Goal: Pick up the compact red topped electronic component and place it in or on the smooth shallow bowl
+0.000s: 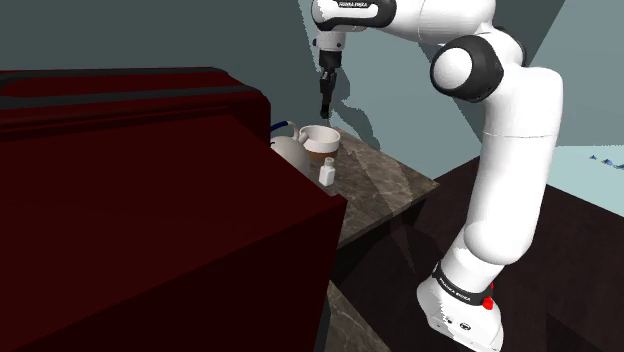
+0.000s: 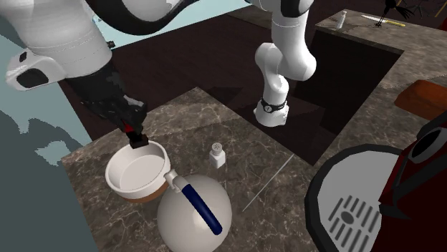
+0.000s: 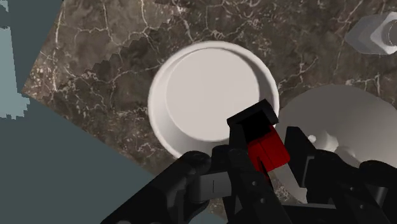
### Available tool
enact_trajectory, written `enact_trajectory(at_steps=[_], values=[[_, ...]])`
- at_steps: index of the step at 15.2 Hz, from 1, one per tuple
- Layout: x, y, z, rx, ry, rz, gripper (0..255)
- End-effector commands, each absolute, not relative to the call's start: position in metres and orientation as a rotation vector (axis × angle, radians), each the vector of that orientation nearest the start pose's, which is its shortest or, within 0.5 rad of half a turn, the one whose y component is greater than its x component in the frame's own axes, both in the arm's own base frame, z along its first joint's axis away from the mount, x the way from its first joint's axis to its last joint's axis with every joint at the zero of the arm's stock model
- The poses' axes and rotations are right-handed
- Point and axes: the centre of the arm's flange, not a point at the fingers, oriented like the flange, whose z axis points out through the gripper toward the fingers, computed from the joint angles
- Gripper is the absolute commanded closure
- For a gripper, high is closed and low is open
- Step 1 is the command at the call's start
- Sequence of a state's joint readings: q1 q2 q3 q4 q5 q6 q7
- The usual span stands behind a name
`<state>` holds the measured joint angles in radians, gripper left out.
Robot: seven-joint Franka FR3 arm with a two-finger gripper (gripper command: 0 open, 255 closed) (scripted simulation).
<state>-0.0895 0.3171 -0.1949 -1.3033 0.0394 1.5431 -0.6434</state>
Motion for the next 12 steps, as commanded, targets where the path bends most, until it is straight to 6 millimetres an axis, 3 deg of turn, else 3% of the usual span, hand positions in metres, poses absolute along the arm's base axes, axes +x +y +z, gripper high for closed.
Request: enact_trajectory(at_steps=[1, 12], values=[[0.648, -0.184, 0.562, -3.074, -0.572, 0.115, 255], [0.648, -0.184, 0.504, -3.074, -0.572, 0.115, 255]])
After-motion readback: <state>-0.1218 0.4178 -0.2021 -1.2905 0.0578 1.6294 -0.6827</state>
